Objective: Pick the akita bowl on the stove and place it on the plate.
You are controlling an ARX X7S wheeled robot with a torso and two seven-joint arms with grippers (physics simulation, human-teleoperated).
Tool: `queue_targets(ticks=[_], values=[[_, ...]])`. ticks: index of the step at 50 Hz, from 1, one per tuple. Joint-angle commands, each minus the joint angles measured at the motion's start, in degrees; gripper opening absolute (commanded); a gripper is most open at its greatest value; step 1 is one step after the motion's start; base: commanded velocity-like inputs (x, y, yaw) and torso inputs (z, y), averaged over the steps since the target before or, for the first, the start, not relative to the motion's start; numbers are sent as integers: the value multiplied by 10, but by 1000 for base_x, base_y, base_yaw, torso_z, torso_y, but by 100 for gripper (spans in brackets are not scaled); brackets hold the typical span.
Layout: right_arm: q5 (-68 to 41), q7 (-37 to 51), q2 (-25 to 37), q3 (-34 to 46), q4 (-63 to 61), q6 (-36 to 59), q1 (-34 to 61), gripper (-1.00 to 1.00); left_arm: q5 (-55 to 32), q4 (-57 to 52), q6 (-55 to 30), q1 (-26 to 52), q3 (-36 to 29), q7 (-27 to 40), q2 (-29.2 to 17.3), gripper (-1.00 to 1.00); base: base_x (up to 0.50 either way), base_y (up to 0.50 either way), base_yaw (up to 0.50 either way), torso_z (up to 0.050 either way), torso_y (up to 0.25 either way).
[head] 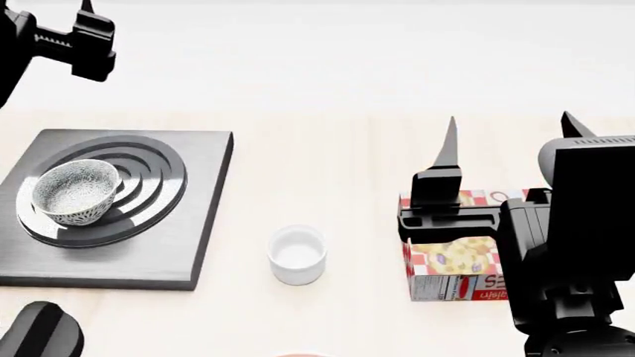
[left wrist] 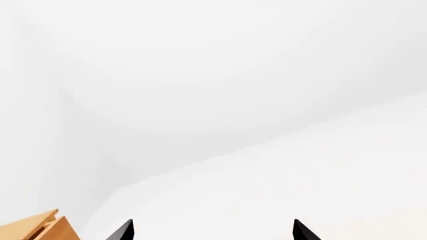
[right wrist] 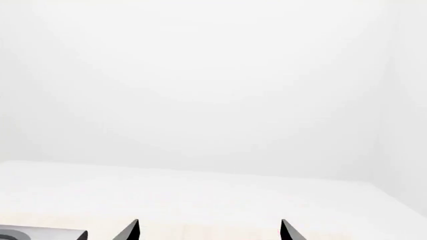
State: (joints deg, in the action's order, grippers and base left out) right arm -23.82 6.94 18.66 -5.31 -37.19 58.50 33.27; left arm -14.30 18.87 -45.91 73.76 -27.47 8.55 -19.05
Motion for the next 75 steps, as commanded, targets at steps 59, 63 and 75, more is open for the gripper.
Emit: queue_targets(ticks=[59,63,75], values=[[-19,13,7,2,-2,0,2,100,-121,-3,-2,-22,107,-12,47,100,0,0,0,0,0],[-20,14,7,2,-3,1,1,100,-116,-11,10,-28,99,-18,44,100,0,0,0,0,0],[-17,12,10,6,7,-16,-5,100,-113,-7,12,-25,95,-14,43,100,0,0,0,0,-127]])
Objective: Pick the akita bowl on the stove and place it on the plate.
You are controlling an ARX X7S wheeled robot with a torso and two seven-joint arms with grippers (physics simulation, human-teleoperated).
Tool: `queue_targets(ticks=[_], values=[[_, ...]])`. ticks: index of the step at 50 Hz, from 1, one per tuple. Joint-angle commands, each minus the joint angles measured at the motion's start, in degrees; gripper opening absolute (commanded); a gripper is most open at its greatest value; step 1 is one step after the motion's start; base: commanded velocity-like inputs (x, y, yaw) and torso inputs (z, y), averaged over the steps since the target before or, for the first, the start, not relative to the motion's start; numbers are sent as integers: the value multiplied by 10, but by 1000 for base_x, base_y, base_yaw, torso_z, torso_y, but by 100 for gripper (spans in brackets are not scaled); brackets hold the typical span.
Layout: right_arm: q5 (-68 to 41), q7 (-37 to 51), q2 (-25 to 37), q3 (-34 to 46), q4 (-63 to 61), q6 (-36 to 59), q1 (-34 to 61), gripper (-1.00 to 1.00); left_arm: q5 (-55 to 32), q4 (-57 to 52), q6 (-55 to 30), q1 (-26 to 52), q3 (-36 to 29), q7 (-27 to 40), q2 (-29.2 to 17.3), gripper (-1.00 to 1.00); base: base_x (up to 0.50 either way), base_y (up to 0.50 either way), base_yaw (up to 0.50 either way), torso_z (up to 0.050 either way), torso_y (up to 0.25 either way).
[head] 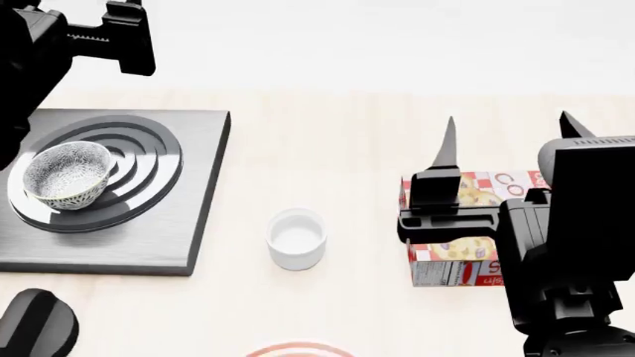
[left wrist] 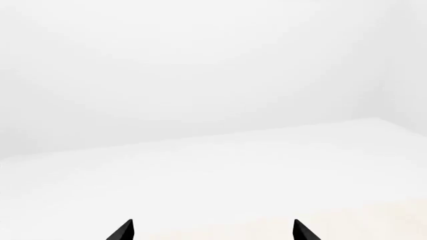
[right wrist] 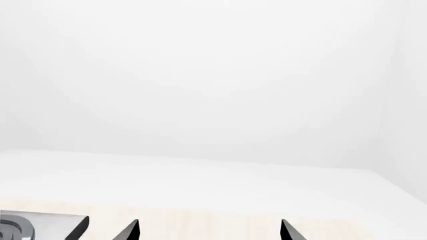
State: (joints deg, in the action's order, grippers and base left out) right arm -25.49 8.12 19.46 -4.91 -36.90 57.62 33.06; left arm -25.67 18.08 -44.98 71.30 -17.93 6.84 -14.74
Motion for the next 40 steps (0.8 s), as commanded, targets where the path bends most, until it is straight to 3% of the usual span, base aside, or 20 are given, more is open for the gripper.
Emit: queue_targets(ticks=[1,5,11,22,40], values=[[-1,1,2,2,2,-5,-1,100,-1,1,2,-1,1,5,0,100,0,0,0,0,0],[-3,2,2,1,0,-1,1,100,8,-11,12,-6,-25,-18,-9,100,0,0,0,0,0],[-3,2,3,2,4,-7,-2,100,-4,-6,7,-5,-3,-3,-3,100,0,0,0,0,-201],[-6,4,5,3,3,-6,-1,100,8,-11,15,-12,-29,-15,-10,100,0,0,0,4,-92],[-13,9,7,3,-3,2,2,100,4,-8,17,-16,-18,3,-8,100,0,0,0,4,-128]])
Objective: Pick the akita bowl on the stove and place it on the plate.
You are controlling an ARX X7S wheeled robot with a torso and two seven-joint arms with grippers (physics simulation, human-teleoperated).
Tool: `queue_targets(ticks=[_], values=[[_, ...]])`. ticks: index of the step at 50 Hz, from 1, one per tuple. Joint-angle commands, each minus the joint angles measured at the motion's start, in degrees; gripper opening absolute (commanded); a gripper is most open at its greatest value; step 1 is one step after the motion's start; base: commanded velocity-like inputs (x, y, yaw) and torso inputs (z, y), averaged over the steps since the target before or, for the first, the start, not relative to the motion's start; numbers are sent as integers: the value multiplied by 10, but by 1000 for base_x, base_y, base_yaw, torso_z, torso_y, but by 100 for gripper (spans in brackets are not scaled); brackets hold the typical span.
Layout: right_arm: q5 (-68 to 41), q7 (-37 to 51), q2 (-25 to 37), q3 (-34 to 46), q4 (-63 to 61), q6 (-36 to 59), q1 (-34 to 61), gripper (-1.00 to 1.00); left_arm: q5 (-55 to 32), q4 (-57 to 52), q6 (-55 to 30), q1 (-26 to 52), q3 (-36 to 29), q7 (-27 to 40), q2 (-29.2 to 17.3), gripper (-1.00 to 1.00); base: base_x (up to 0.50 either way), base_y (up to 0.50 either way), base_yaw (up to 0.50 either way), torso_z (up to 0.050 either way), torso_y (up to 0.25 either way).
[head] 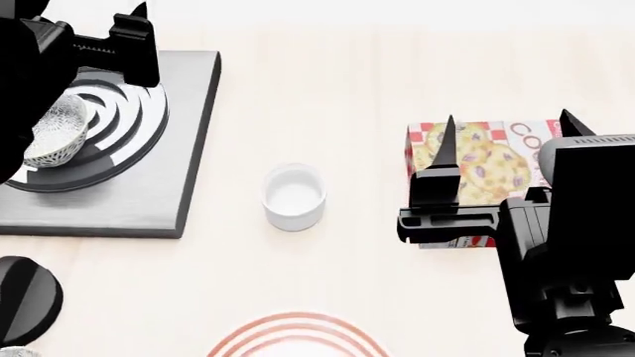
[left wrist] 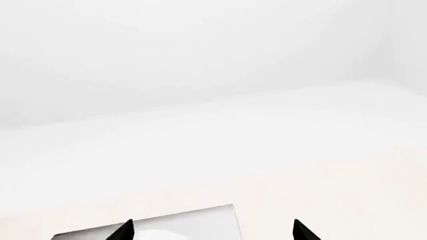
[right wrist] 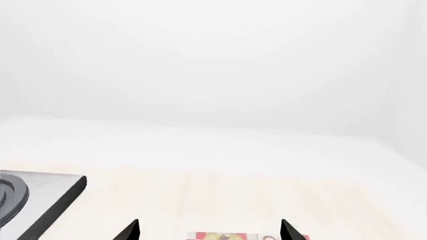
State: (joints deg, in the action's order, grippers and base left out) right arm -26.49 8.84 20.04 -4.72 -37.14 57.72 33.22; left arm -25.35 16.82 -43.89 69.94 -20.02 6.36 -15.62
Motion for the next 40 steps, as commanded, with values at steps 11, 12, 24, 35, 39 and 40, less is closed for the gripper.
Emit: queue_targets(ticks=[11,12,24,35,39,40], values=[[-5,4,2,1,0,0,0,100,12,14,-27,8,-18,21,1,100,0,0,0,0,-18],[-5,4,3,1,0,-1,0,100,17,16,-30,9,-24,24,1,100,0,0,0,0,0],[-6,5,4,3,5,-6,-1,100,44,37,-63,8,-61,45,0,100,0,0,0,0,0],[-12,10,5,1,-2,5,3,100,58,47,-68,-7,-77,60,-3,100,0,0,0,0,0],[-12,10,5,3,1,1,3,100,59,45,-73,-12,-78,65,-5,100,0,0,0,0,0],[-9,8,6,4,6,-6,0,100,62,51,-69,-12,-80,65,-4,100,0,0,0,0,0]])
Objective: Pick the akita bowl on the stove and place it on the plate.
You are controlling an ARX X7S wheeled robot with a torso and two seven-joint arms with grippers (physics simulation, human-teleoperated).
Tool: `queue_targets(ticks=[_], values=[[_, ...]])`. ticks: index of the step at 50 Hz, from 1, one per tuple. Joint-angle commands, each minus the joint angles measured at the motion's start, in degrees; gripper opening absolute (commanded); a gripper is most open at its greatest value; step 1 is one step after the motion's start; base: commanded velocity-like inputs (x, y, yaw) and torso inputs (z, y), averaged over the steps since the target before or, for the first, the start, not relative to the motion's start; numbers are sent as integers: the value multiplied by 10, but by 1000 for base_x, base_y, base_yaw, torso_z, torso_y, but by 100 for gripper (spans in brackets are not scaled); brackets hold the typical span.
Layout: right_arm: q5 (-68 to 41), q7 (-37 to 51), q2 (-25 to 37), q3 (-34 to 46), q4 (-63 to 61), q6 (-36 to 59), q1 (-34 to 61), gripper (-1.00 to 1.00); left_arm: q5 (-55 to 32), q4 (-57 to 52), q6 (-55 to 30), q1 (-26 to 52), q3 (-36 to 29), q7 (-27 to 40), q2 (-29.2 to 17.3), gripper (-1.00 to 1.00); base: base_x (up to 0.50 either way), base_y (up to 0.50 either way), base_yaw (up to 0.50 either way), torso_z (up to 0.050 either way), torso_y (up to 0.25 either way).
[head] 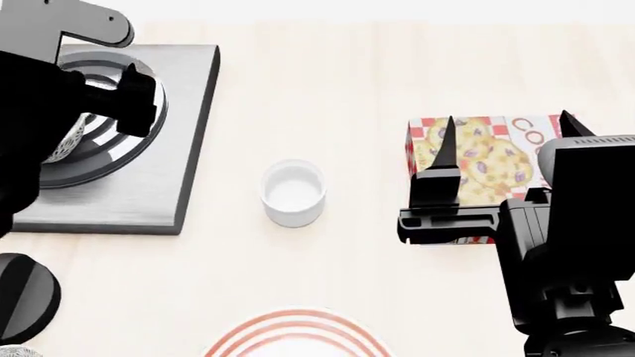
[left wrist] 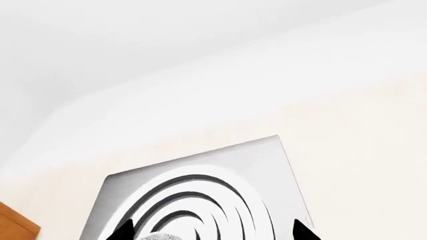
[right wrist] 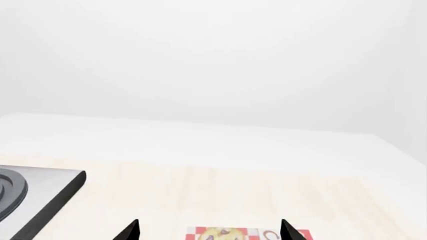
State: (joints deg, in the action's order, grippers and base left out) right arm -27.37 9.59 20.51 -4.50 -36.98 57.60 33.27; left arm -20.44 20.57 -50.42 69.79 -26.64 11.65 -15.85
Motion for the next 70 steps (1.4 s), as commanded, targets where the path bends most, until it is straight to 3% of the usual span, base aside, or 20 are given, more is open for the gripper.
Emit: queue_targets(ticks=[1,70], values=[[-1,1,1,2,3,-4,0,100,12,10,-7,-12,-14,13,-3,100,0,0,0,0,0],[-17,14,9,5,1,-4,0,100,39,12,-25,-53,-57,33,-40,100,0,0,0,0,0]])
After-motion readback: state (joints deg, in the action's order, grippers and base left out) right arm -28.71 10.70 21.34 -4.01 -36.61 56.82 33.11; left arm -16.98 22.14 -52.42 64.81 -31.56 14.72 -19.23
